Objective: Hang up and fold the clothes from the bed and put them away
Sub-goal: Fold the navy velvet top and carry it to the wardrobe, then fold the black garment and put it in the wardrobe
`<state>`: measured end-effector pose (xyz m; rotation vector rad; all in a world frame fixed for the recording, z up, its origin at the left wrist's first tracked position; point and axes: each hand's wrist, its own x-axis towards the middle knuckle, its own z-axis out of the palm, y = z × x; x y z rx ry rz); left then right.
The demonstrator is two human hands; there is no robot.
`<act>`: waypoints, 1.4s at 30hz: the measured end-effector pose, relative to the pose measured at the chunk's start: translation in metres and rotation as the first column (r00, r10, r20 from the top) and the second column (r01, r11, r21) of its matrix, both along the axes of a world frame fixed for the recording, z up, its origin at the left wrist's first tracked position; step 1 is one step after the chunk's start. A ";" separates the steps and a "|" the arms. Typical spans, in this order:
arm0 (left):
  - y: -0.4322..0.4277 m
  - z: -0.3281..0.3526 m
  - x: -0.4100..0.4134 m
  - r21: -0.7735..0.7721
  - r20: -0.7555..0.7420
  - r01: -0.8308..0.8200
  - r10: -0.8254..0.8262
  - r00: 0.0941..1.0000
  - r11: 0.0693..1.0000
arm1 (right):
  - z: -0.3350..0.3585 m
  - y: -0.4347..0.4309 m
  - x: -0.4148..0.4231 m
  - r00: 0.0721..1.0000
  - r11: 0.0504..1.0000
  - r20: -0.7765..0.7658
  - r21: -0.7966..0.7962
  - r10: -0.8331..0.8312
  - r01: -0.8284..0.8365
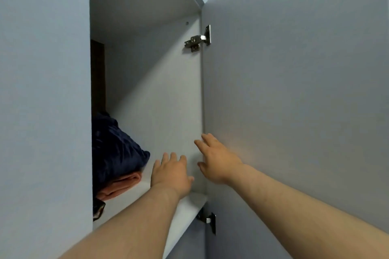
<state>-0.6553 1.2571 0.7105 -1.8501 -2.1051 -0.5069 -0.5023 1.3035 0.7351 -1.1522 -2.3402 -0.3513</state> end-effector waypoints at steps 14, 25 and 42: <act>-0.124 -0.083 0.091 0.227 0.259 0.513 -0.559 0.788 0.828 | -0.093 -0.229 0.150 0.970 0.973 -0.153 0.103 -0.188 0.205; -0.202 -0.140 0.228 0.323 -0.124 0.925 -0.960 0.251 0.201 | -0.204 -0.339 0.276 0.722 0.794 -0.369 -0.083 -0.585 0.602; -0.193 -0.216 0.413 0.045 0.018 0.987 -0.988 -0.156 -0.156 | -0.263 -0.488 0.360 0.140 0.206 -0.222 -0.307 -0.965 0.929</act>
